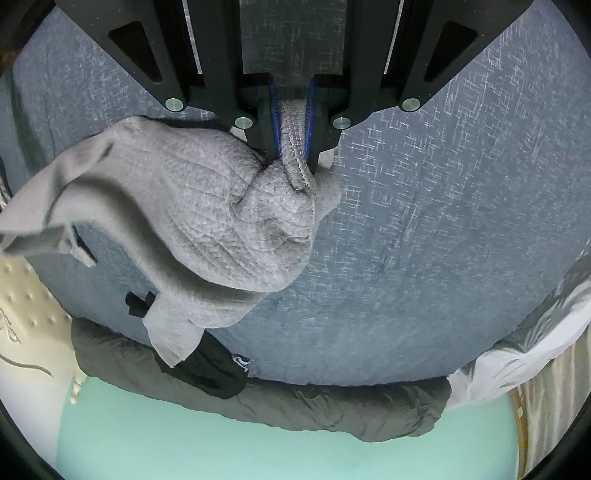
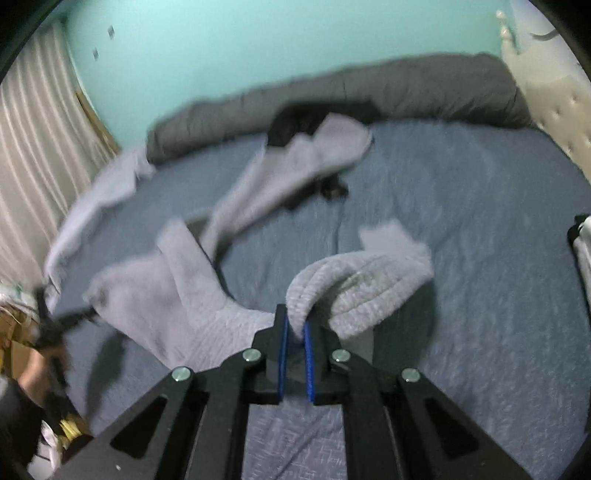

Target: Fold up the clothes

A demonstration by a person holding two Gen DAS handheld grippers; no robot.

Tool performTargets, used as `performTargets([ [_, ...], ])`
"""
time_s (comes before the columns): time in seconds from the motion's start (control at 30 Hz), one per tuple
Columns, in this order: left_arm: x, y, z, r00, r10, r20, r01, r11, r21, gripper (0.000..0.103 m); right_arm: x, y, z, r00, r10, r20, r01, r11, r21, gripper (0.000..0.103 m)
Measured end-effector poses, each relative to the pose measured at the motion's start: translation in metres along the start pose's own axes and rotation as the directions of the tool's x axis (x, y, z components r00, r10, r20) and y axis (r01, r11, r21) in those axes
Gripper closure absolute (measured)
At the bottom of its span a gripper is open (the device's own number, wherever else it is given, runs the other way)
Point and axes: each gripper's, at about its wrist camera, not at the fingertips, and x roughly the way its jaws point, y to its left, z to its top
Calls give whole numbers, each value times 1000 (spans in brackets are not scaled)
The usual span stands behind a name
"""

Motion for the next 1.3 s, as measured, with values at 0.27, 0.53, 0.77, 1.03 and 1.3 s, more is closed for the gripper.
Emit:
performTargets([
  [0.27,0,-4,-1,1000,11,-10,-10,1000,25,91,40,-28,-42,988,28,-151,-20,999,49,79],
  [0.53,10,-9,-12,1000,19,-25,-18,999,42,91,-13,-97,-38,983,-145,-112,159,978,132,67],
  [0.77,13,-12,-16,999,22,-29,-21,999,41,91,31,-84,-9,983,-123,-135,136,986,91,46],
  [1.03,13,-11,-17,999,10,-33,-8,998,62,91,119,-68,11,940,-230,-251,233,972,-18,46],
  [1.3,20,-8,-17,999,6,-50,-1,996,86,91,157,-90,9,893,-325,-311,324,944,-57,96],
])
